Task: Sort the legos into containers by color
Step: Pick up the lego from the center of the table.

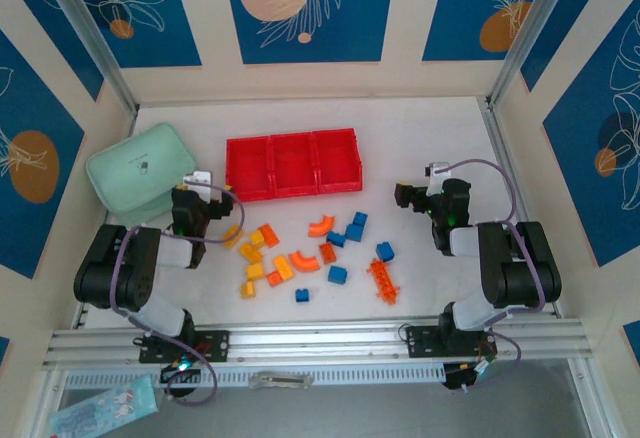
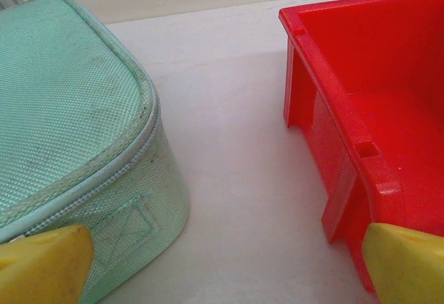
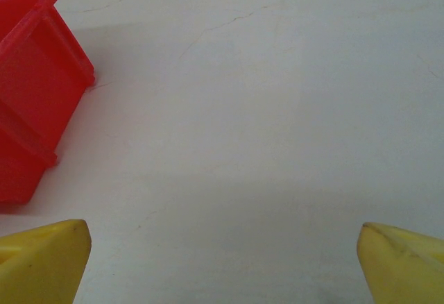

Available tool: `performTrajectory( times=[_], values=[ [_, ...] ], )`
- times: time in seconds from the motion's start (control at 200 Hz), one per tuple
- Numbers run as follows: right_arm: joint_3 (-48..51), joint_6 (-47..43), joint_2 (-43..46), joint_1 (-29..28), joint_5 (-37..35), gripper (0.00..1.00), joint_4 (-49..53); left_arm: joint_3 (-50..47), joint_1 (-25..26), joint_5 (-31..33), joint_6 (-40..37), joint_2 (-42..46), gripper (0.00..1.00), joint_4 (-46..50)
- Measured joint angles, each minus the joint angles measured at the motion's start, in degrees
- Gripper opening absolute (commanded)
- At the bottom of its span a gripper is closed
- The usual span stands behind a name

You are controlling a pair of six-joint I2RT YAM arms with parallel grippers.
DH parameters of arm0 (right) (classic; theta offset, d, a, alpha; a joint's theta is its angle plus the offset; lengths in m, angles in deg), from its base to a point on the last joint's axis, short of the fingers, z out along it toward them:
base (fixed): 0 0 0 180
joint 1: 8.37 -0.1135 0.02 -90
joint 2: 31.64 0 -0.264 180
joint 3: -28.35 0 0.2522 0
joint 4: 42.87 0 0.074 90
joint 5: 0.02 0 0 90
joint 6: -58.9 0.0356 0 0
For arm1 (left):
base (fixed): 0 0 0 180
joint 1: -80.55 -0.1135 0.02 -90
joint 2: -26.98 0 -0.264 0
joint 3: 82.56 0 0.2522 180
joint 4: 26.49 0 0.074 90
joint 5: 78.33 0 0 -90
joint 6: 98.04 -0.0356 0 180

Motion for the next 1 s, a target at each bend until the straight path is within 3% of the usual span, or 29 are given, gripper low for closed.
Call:
performTrajectory(
  times=[0.485,0.78,1.0],
  values=[
    [-0.4,0.0,0.7,0.1,0.5,0.99,1.1,0.0,0.0,0.0,0.0,0.7,0.99,0.4],
    [-4.4,2.4,10.7,1.2,0.2,0.99,12.0,-0.3,0.0,0.1,0.8,15.6,0.99,8.8],
    [-7.1,12.2,19.6,4.2,0.0,0.99,21.5,1.9,0.0,0.7,7.0,26.9,0.99,22.1]
  ],
)
